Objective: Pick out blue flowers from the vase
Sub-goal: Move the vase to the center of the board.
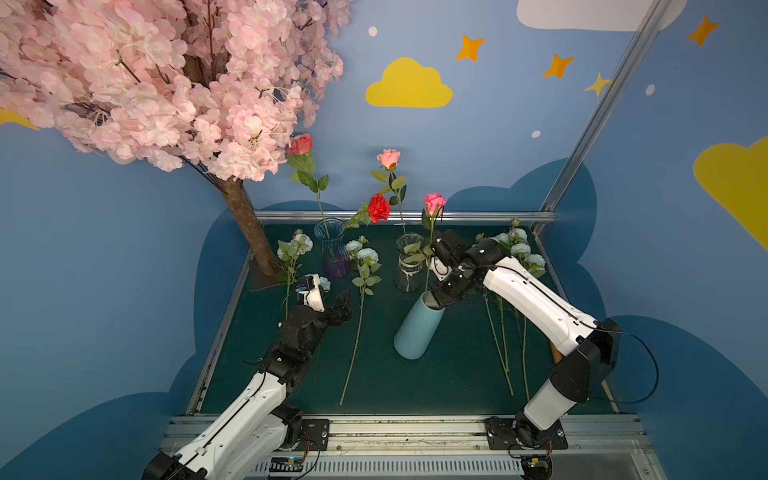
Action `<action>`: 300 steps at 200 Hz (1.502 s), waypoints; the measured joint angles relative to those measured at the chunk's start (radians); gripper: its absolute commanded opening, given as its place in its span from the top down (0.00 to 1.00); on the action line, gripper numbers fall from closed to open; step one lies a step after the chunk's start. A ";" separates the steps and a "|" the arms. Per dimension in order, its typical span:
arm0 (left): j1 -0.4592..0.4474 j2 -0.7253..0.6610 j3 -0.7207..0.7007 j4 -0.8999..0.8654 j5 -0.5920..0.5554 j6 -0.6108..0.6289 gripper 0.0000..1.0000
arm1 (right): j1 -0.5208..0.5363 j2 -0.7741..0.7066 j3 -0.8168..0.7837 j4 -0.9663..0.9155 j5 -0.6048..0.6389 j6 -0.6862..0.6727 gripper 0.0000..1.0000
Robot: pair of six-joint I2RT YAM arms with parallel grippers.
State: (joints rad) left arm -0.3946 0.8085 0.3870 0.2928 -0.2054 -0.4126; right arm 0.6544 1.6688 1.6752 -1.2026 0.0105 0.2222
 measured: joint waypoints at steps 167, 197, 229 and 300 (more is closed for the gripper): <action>0.000 0.002 -0.002 0.000 0.003 0.000 0.09 | -0.348 0.138 0.172 0.240 0.094 -0.091 1.00; 0.000 0.004 -0.002 0.000 0.004 0.000 0.09 | -0.348 0.271 0.302 0.225 0.138 -0.123 1.00; 0.000 0.015 -0.002 0.000 0.005 0.000 0.09 | -0.348 0.349 0.434 0.148 0.170 -0.153 1.00; 0.000 0.019 -0.002 0.000 0.008 0.000 0.09 | -0.352 0.427 0.578 0.022 0.206 -0.183 1.00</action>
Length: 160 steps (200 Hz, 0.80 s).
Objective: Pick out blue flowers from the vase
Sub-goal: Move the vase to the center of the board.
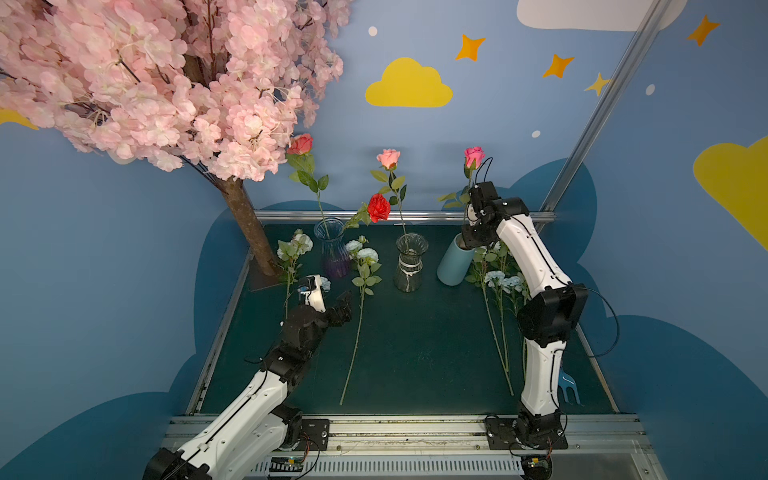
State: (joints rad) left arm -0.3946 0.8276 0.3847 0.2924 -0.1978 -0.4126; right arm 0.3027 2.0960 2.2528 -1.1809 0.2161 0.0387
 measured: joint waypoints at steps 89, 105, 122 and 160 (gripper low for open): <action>0.000 0.003 0.000 0.000 0.002 0.000 0.09 | -0.010 0.002 0.039 -0.077 0.012 -0.019 1.00; 0.000 0.003 0.000 0.000 0.002 0.000 0.09 | -0.010 0.008 0.039 -0.077 0.012 -0.019 1.00; 0.000 0.004 0.000 0.000 0.003 0.000 0.09 | -0.011 0.017 0.039 -0.073 0.019 -0.021 1.00; 0.000 0.011 0.000 0.000 0.003 0.000 0.09 | -0.013 0.017 0.039 -0.074 0.039 -0.022 1.00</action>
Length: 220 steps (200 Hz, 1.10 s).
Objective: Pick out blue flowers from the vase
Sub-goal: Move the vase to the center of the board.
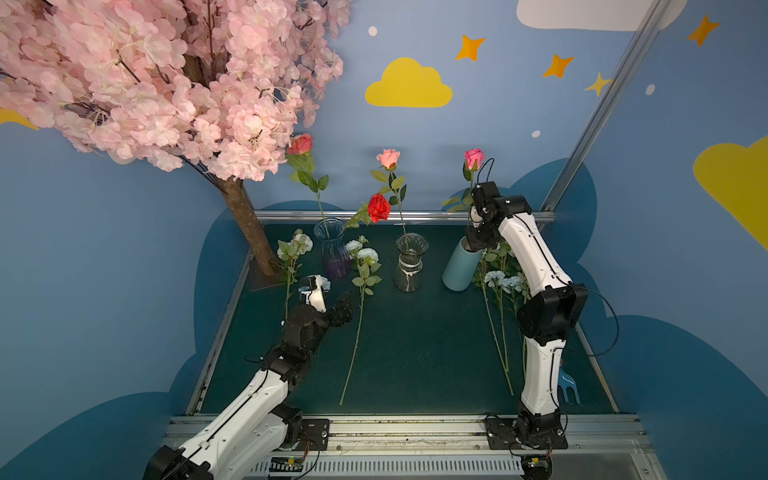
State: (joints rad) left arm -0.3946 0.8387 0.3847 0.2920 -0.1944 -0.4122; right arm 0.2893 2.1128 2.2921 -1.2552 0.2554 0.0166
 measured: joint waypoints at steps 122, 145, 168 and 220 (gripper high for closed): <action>0.000 0.020 0.003 0.000 0.004 0.001 0.09 | -0.030 0.001 0.000 -0.009 0.029 -0.003 0.91; 0.000 0.020 0.005 0.000 0.004 0.001 0.09 | -0.030 0.001 0.000 -0.004 0.023 -0.003 0.76; 0.000 0.020 0.005 0.000 0.004 0.001 0.09 | -0.030 0.001 0.003 0.012 0.013 -0.001 0.67; 0.000 0.019 0.005 0.000 0.004 0.001 0.09 | -0.030 -0.050 -0.031 0.040 -0.005 0.011 0.55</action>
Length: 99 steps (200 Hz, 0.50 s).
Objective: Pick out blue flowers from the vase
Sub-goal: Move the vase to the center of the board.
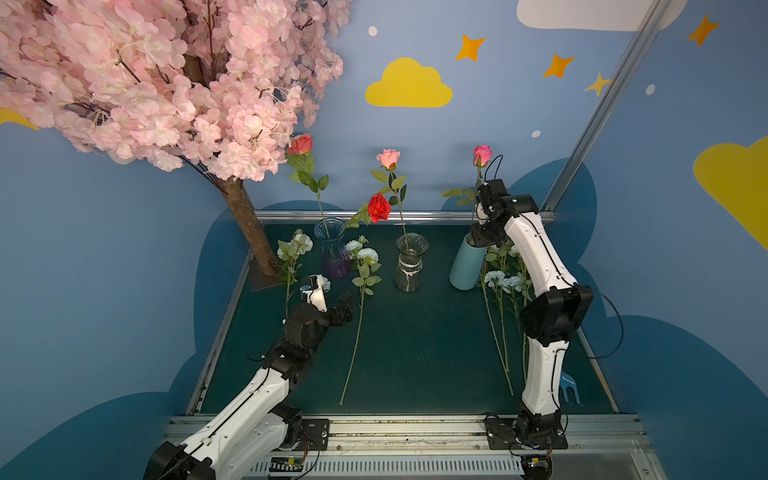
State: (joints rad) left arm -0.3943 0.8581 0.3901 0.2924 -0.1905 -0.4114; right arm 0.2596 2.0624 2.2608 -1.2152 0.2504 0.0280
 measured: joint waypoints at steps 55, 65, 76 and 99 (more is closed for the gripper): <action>0.000 -0.002 0.000 0.000 0.000 0.000 0.09 | 0.002 -0.359 -0.315 0.200 0.006 0.025 0.43; 0.000 -0.002 0.000 0.000 0.000 0.000 0.09 | 0.003 -0.444 -0.402 0.259 0.008 0.033 0.41; 0.000 -0.003 0.000 0.000 0.000 0.000 0.09 | 0.004 -0.539 -0.500 0.320 0.000 0.040 0.39; 0.000 -0.003 0.000 0.000 0.000 0.000 0.09 | 0.004 -0.736 -0.712 0.455 -0.015 0.055 0.36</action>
State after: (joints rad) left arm -0.3943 0.8555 0.3901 0.2928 -0.1905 -0.4114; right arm 0.2634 1.3266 1.5486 -0.7601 0.2352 0.0834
